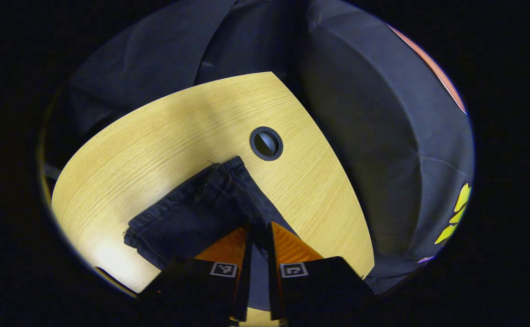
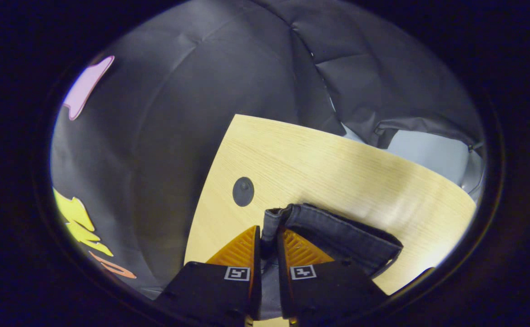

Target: Grasp the waist and the cuffs of the jeans and fold them to make the two legs overlap; first hold the waist and fold one-third of the jeans toward the cuffs, then hold the cuffs and fold the remaining one-third in the same direction to finish folding.

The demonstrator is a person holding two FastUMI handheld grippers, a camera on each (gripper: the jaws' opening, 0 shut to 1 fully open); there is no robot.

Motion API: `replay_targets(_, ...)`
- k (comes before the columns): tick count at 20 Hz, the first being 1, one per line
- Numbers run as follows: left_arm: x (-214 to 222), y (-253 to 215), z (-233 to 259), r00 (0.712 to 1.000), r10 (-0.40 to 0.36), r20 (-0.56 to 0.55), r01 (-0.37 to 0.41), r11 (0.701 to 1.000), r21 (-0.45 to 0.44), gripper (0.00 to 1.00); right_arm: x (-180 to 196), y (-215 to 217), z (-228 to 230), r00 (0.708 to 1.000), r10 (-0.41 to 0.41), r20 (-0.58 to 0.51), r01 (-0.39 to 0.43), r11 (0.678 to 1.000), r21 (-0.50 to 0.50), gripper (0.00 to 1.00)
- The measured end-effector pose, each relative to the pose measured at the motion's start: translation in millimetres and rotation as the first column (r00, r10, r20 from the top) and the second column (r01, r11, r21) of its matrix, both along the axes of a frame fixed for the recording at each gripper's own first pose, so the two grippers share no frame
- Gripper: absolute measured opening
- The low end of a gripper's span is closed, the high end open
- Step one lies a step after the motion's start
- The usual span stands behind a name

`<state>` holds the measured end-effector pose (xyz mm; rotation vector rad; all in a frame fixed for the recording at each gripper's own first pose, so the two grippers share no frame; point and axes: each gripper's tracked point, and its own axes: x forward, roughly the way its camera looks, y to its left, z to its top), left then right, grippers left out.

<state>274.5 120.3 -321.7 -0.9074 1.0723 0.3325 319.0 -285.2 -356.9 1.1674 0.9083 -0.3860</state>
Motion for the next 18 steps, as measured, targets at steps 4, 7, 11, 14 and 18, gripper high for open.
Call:
replay_targets(4, 5.2, -13.9, 23.3, 0.999, -0.003, 0.033, 0.003, 1.000, 0.003, 0.83, 1.6, 6.4, 11.9, 0.998, 0.046, 0.030, -0.045, 0.998, -0.044, 0.51)
replay_targets(7, 11.8, -31.2, 62.3, 0.995, -0.048, 0.082, 0.045, 0.998, 0.042, 0.99, -8.7, 8.3, 21.7, 0.995, 0.090, 0.044, -0.084, 0.989, -0.121, 0.85)
replay_targets(11, 5.9, -49.6, 102.0, 0.960, -0.206, 0.190, 0.170, 0.967, 0.191, 0.99, -31.0, 7.2, 43.8, 0.980, 0.190, 0.055, -0.167, 0.944, -0.284, 0.77)
replay_targets(14, -4.9, -73.8, 152.6, 0.896, -0.317, 0.310, 0.208, 0.918, 0.337, 0.99, -59.1, 2.8, 82.8, 0.934, 0.352, 0.069, -0.270, 0.818, -0.509, 0.96)
replay_targets(18, -45.4, -117.0, 213.2, 0.796, -0.401, 0.454, 0.172, 0.869, 0.464, 0.99, -94.7, 12.6, 138.8, 0.879, 0.459, 0.132, -0.246, 0.672, -0.699, 0.94)
